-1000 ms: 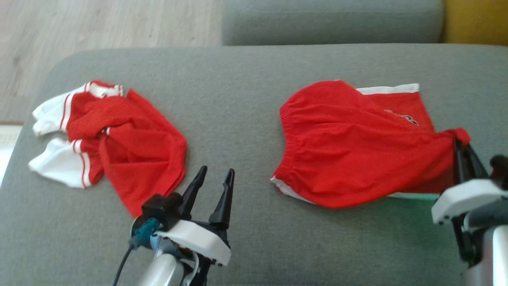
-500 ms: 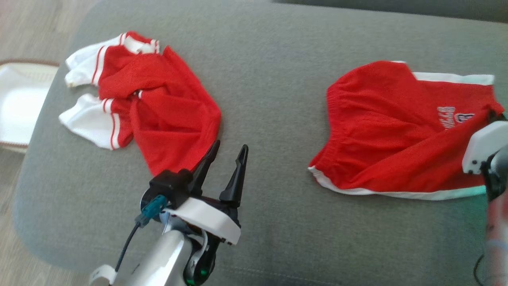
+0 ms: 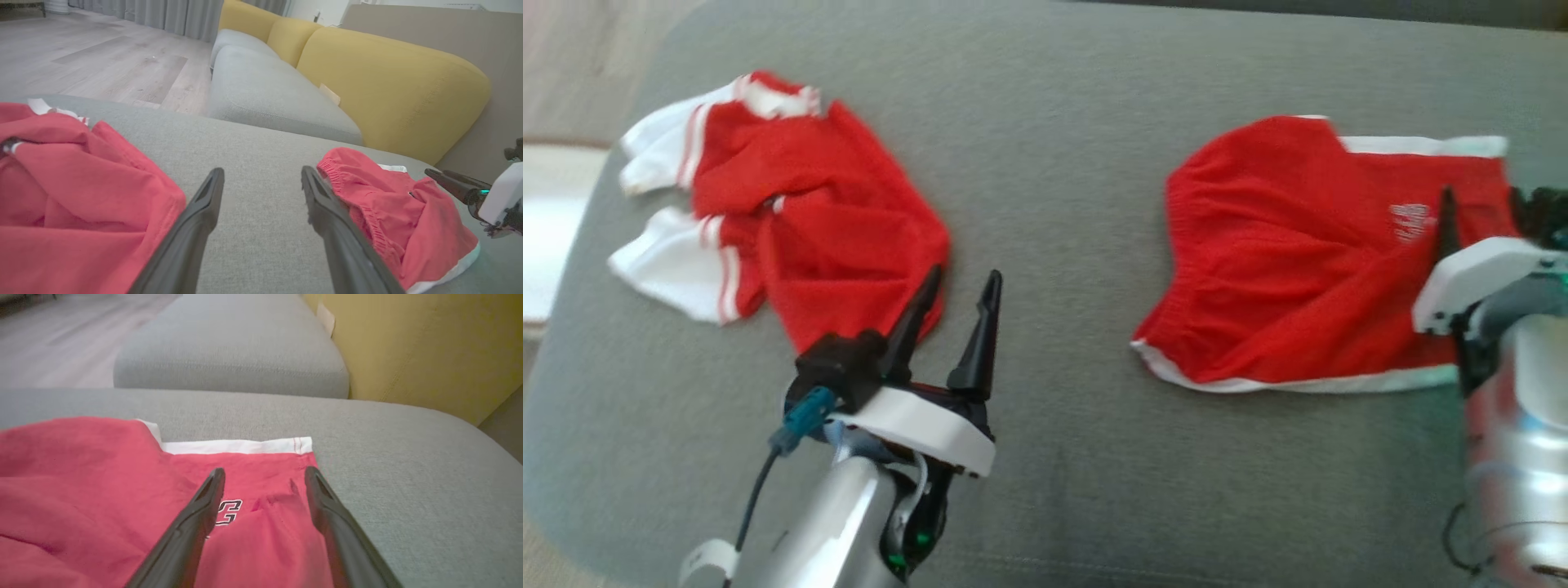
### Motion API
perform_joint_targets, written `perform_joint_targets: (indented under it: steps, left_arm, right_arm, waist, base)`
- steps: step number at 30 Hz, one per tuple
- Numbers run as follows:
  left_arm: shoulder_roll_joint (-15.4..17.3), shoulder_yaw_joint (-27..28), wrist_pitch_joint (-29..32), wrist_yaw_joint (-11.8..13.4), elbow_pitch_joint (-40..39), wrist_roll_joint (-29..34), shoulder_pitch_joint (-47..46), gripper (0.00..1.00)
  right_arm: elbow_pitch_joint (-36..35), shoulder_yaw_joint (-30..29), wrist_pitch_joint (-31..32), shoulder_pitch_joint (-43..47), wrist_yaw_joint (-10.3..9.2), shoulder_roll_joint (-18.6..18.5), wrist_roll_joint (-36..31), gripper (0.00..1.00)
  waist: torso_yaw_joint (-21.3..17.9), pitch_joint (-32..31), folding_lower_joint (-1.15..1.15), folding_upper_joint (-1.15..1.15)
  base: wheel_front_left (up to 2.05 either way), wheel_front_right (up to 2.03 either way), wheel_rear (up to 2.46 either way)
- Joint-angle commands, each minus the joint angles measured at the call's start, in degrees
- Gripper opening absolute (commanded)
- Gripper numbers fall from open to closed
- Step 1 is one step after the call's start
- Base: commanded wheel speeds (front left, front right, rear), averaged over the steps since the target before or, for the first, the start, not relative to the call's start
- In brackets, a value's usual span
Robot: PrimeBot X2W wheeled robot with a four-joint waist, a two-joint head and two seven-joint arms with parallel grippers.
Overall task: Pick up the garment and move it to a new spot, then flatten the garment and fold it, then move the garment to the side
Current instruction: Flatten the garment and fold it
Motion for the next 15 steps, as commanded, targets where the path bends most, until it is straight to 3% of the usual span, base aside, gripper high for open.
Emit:
perform_joint_targets:
  steps: [1,7,15]
  left_arm:
    - [0.30,3.01,-0.70,-0.32,-2.17,0.99,-0.84,1.00]
    - [0.30,7.51,-0.70,-1.10,-3.76,2.52,0.96,1.00]
    - [0.30,9.21,-0.70,-1.97,-5.80,2.85,3.65,1.00]
  right_arm:
    - [-1.06,2.37,-3.87,-0.82,-0.05,1.21,2.39,1.00]
    - [-2.10,12.77,-11.48,1.90,-0.05,3.16,14.50,1.00]
    - [-18.37,22.22,-12.76,15.91,-0.05,3.35,27.68,1.00]
  waist:
    - [-4.22,-2.27,0.00,0.00]
    - [-11.52,-5.09,0.00,0.00]
    - [-16.30,-7.91,0.00,0.00]
  base:
    - [0.00,0.00,0.00]
    - [0.00,0.00,0.00]
    - [0.00,0.00,0.00]
